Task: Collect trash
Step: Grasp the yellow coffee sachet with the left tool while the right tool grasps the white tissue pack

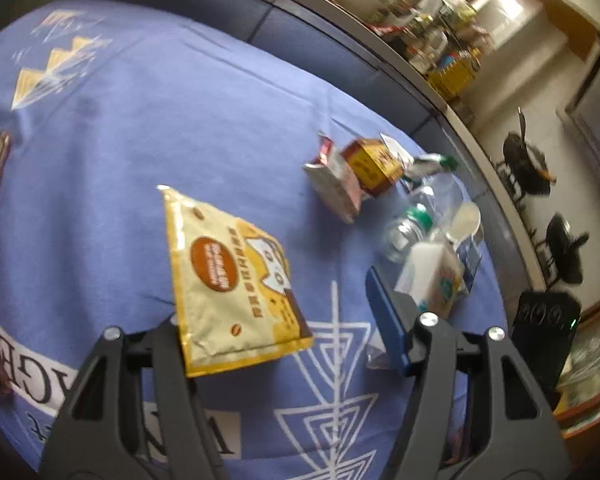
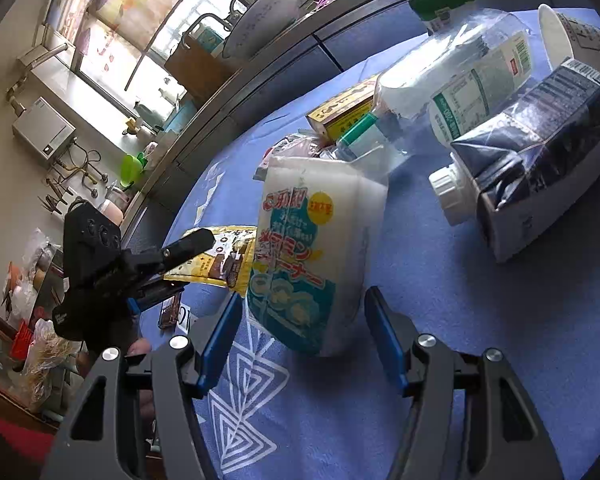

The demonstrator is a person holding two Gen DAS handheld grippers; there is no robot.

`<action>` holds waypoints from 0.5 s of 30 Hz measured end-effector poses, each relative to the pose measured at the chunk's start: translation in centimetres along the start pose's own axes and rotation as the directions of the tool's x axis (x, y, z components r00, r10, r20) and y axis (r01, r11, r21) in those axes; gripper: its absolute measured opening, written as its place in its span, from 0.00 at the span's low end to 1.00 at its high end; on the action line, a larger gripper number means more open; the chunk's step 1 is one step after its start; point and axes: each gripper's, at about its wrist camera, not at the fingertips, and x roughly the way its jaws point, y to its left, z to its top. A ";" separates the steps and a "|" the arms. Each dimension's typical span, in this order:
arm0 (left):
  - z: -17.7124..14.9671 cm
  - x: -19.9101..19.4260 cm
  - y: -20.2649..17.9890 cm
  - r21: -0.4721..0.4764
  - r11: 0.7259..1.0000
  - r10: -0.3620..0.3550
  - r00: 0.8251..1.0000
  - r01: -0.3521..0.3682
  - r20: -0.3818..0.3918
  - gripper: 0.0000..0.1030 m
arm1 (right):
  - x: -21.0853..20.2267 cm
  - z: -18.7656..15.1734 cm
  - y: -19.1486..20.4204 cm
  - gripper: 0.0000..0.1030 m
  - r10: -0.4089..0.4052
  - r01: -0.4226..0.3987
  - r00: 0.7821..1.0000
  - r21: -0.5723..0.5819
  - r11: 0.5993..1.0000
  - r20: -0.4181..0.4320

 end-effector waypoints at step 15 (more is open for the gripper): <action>-0.5 -0.4 -1.7 0.020 0.998 -0.057 0.998 0.057 -0.031 0.02 | 0.1 0.6 1.1 0.00 0.035 -0.035 0.999 -0.034 0.999 0.004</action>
